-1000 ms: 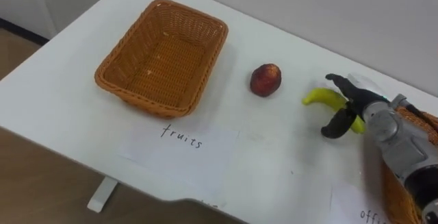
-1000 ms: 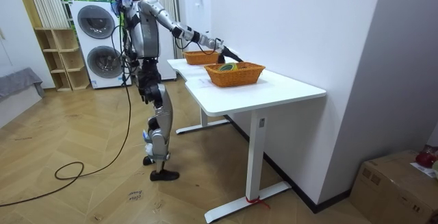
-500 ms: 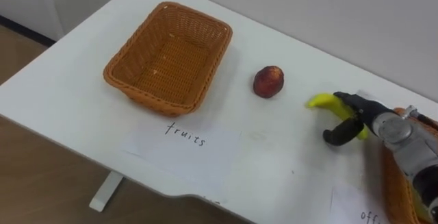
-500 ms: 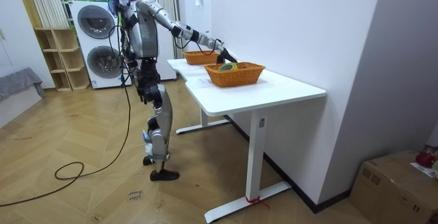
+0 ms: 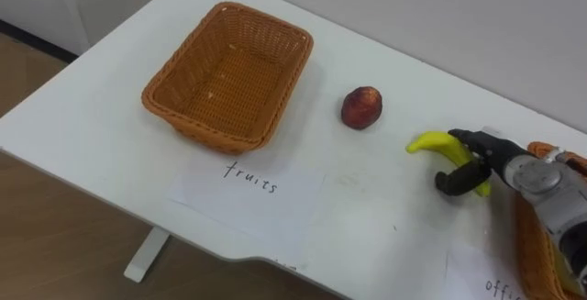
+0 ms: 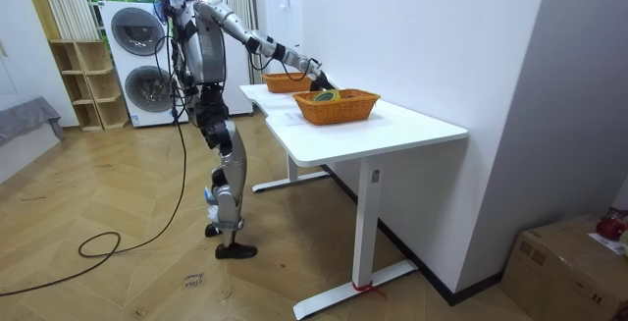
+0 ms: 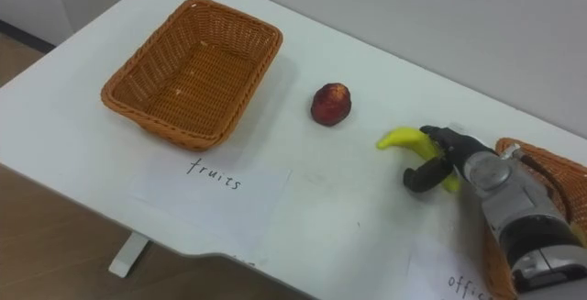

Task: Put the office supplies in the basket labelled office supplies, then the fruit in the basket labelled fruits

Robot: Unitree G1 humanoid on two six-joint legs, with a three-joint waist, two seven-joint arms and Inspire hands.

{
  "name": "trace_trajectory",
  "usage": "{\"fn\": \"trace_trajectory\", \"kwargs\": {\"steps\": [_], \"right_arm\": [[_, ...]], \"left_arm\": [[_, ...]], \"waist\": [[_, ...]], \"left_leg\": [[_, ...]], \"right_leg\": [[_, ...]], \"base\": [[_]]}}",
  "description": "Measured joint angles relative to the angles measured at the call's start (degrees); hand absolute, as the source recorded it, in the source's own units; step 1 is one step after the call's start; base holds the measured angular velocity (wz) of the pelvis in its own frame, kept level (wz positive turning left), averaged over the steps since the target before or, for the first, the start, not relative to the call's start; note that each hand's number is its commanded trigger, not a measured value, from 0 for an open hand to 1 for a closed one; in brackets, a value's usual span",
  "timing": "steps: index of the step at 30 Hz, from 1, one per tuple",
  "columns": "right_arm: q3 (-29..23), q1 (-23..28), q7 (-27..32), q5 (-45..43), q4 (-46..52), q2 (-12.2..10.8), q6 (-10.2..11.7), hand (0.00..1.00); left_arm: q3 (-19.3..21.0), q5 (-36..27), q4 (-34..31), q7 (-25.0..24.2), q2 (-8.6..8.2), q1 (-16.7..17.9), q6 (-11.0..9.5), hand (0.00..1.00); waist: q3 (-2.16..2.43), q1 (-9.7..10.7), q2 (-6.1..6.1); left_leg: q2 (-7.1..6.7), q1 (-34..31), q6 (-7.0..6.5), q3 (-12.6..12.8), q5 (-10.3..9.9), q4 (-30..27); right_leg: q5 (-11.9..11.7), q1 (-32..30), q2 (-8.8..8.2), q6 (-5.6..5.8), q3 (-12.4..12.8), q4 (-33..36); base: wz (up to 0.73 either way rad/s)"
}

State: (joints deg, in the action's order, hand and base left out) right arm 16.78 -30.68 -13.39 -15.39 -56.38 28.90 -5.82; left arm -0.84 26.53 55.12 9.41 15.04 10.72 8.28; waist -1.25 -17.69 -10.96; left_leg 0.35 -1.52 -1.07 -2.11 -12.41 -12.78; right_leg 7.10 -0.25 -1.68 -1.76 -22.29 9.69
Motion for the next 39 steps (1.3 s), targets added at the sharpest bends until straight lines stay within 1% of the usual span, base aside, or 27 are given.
{"fn": "trace_trajectory", "kwargs": {"steps": [7, 15, 16, 18, 21, 25, 28, 30, 31, 33, 36, 37, 38, 39], "right_arm": [[-0.03, 0.00, -0.01, 0.11, 0.30, 0.02, -0.03, 0.00], [0.02, 0.02, -1.31, 0.03, 1.49, 0.30, -0.04, 0.00], [0.06, 0.05, -1.77, -0.04, 1.76, 0.33, -0.05, 0.00], [0.15, 0.25, -2.49, -0.17, 2.94, 0.65, -0.06, 0.00], [1.06, 0.27, -2.80, -0.06, 3.46, 0.74, -0.07, 0.00], [2.24, 0.44, -3.58, -0.06, 4.22, 1.11, -0.08, 0.00], [2.21, 1.27, -4.03, -0.82, 5.92, 1.08, -0.22, 0.00], [2.18, 2.39, -4.28, -1.89, 8.06, 1.06, -0.44, 0.00], [2.18, 2.86, -4.45, -2.63, 9.04, 0.98, -0.53, 0.00], [2.17, 3.71, -5.32, -3.17, 10.80, 0.99, -0.57, 0.00], [2.18, 4.59, -6.12, -3.17, 12.62, 0.99, -0.59, 0.00], [2.18, 4.66, -6.17, -3.17, 12.75, 0.99, -0.59, 0.35], [2.17, 4.76, -6.28, -3.17, 12.91, 0.98, -0.58, 0.59], [2.18, 4.76, -6.37, -3.17, 12.96, 0.98, -0.58, 0.95]], "left_arm": [[-0.01, 0.01, -0.03, -0.11, -0.02, 0.08, 0.01, 0.00], [0.17, 0.02, -1.20, -0.11, -0.03, 0.26, -0.05, 0.00], [0.20, 0.02, -1.21, -0.07, -0.03, 0.11, -0.19, 0.00], [0.24, 0.00, -1.17, 0.15, 0.00, -0.04, -1.07, 0.00], [0.24, 0.05, -1.17, 0.16, 0.01, -0.21, -1.69, 0.00], [0.53, 0.24, -1.14, 0.15, 0.05, -0.13, -2.38, 0.00], [0.65, 0.25, -1.14, 0.16, 0.09, -0.15, -2.66, 0.00], [0.67, 0.26, -1.07, 0.20, 0.11, -0.09, -3.03, 0.00], [0.67, 0.24, -0.51, 0.20, 0.14, -0.14, -3.52, 0.00], [0.67, 0.23, -0.01, 0.15, 0.21, -0.13, -3.65, 0.00], [0.68, 0.23, 0.01, 0.04, 0.32, 0.01, -3.66, 0.00], [0.68, 0.24, 0.01, 0.00, 0.32, 0.01, -3.67, 0.00], [0.68, 0.24, 0.01, -0.02, 0.32, 0.02, -3.69, 0.00], [0.68, 0.16, 0.01, -0.03, 0.33, 0.03, -3.69, 0.00]], "waist": [[0.04, 0.02, 0.24], [0.29, 0.07, 0.92], [0.38, 0.08, 1.13], [0.29, 0.09, 1.33], [0.28, 0.07, 1.31], [0.54, 0.08, 0.63], [0.37, 0.10, -0.08], [0.14, 0.10, -0.58], [0.09, 0.10, -0.85], [0.25, 0.16, -1.33], [0.25, 0.15, -1.67], [0.25, 0.15, -1.69], [0.24, 0.14, -1.72], [0.23, 0.15, -1.74]], "left_leg": [[0.01, 0.00, 0.03, -0.02, 0.03, -0.05], [0.14, 0.10, 0.04, -0.02, 0.05, -0.03], [0.14, 0.21, 0.04, 0.08, 0.06, 0.01], [0.14, 0.40, 0.06, 0.23, 0.08, 0.08], [0.17, 0.86, 0.11, 0.37, 0.16, 0.60], [0.16, 1.19, 0.14, 0.38, 0.39, 1.34], [0.18, 1.19, 0.14, 0.38, 0.39, 1.45], [0.17, 1.19, 0.14, 0.38, 0.39, 1.49], [0.17, 1.20, 0.13, 0.39, 0.39, 1.54], [0.16, 1.23, 0.13, 0.39, 0.39, 1.56], [0.19, 1.31, 0.13, 0.37, 0.39, 1.48], [0.19, 1.33, 0.13, 0.37, 0.39, 1.49], [0.20, 1.37, 0.13, 0.37, 0.39, 1.52], [0.21, 1.39, 0.13, 0.36, 0.39, 1.54]], "right_leg": [[-0.01, 0.01, 0.03, -0.02, 0.02, 0.00], [-0.05, -0.10, -0.01, -0.06, 0.09, 0.01], [-0.05, -0.06, -0.07, -0.07, 0.14, 0.02], [-0.05, 0.01, -0.17, -0.07, 0.17, 0.03], [-0.05, 0.12, -0.15, -0.08, 0.33, 0.04], [-0.05, 0.12, -0.16, -0.08, 0.28, 0.01], [-0.05, 0.10, -0.12, -0.08, 0.31, -0.04], [-0.05, 0.12, 0.11, -0.08, 0.36, -0.06], [-0.05, 0.11, 0.20, -0.07, 0.42, -0.14], [-0.05, 0.12, 0.18, -0.07, 0.39, -0.16], [-0.05, 0.23, 0.15, -0.07, 0.39, -0.17], [-0.05, 0.27, 0.15, -0.07, 0.39, -0.18], [-0.05, 0.33, 0.14, -0.07, 0.39, -0.18], [-0.05, 0.34, 0.15, -0.07, 0.38, -0.17]], "base": [[0.00], [0.00], [-0.03], [-0.05], [-0.04], [0.00], [0.00], [0.00], [0.00], [0.00], [0.00], [0.00], [0.00], [0.00]]}}
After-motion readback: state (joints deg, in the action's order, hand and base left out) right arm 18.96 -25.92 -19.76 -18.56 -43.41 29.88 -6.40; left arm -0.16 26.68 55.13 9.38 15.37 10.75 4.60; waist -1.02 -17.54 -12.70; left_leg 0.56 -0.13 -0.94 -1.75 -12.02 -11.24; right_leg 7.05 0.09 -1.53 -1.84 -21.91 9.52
